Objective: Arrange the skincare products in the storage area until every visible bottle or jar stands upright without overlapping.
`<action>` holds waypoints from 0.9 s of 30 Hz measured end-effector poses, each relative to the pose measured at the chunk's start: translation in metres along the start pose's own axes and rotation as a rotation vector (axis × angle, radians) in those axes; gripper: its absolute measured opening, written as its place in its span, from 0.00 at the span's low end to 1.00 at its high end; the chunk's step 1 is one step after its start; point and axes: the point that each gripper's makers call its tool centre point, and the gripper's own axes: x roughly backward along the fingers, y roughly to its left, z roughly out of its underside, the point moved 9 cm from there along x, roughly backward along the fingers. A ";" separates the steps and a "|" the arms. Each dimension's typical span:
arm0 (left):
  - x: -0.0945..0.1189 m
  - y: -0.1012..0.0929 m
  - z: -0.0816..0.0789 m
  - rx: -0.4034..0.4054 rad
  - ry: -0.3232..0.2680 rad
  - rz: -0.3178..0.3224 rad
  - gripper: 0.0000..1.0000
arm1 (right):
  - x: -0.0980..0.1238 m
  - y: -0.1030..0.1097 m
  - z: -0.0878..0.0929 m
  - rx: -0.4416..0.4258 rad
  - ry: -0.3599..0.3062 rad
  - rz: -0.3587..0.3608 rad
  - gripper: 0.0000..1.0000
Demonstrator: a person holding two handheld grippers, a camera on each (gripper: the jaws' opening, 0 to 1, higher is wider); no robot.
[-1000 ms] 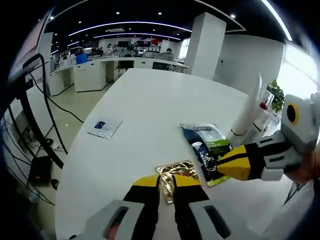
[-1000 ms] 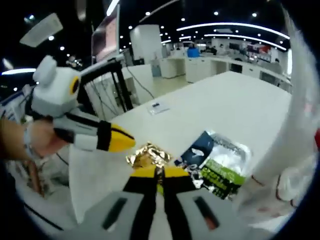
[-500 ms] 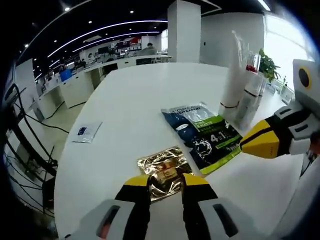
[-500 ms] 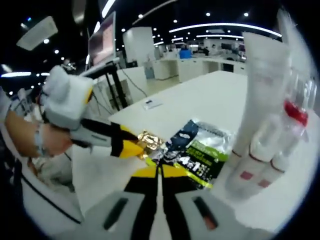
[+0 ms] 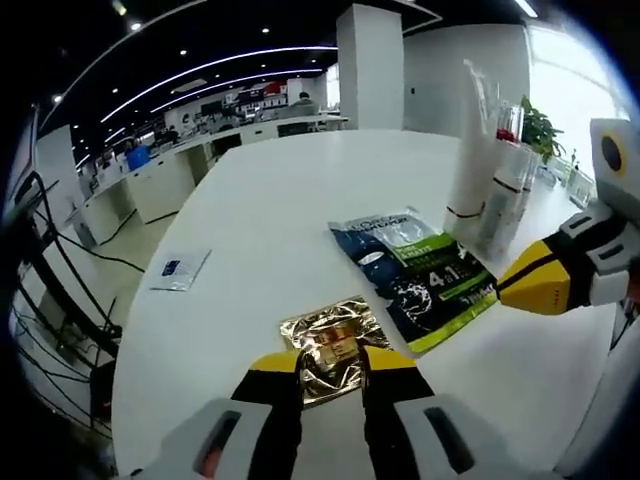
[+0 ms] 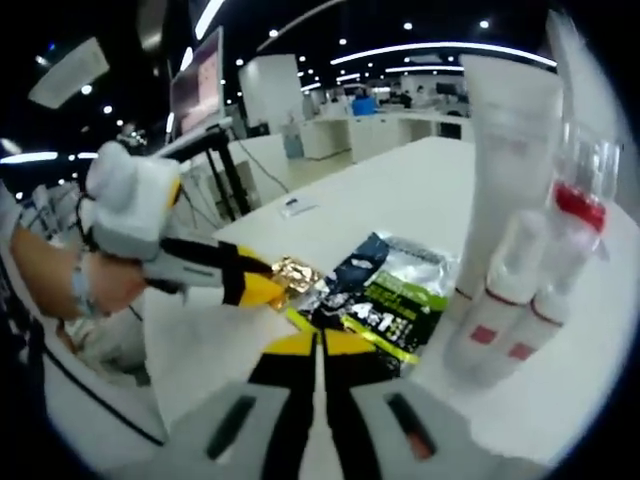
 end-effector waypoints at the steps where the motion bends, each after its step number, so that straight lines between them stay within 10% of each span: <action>1: 0.000 0.000 0.000 0.001 0.000 0.000 0.23 | 0.000 0.000 0.000 0.001 -0.001 0.001 0.01; 18: 0.000 0.003 -0.003 -0.001 0.012 -0.003 0.26 | -0.001 -0.002 -0.002 0.014 -0.005 -0.002 0.01; 27: 0.013 0.015 -0.023 0.017 -0.076 -0.036 0.31 | -0.001 -0.001 -0.005 0.029 -0.015 -0.009 0.01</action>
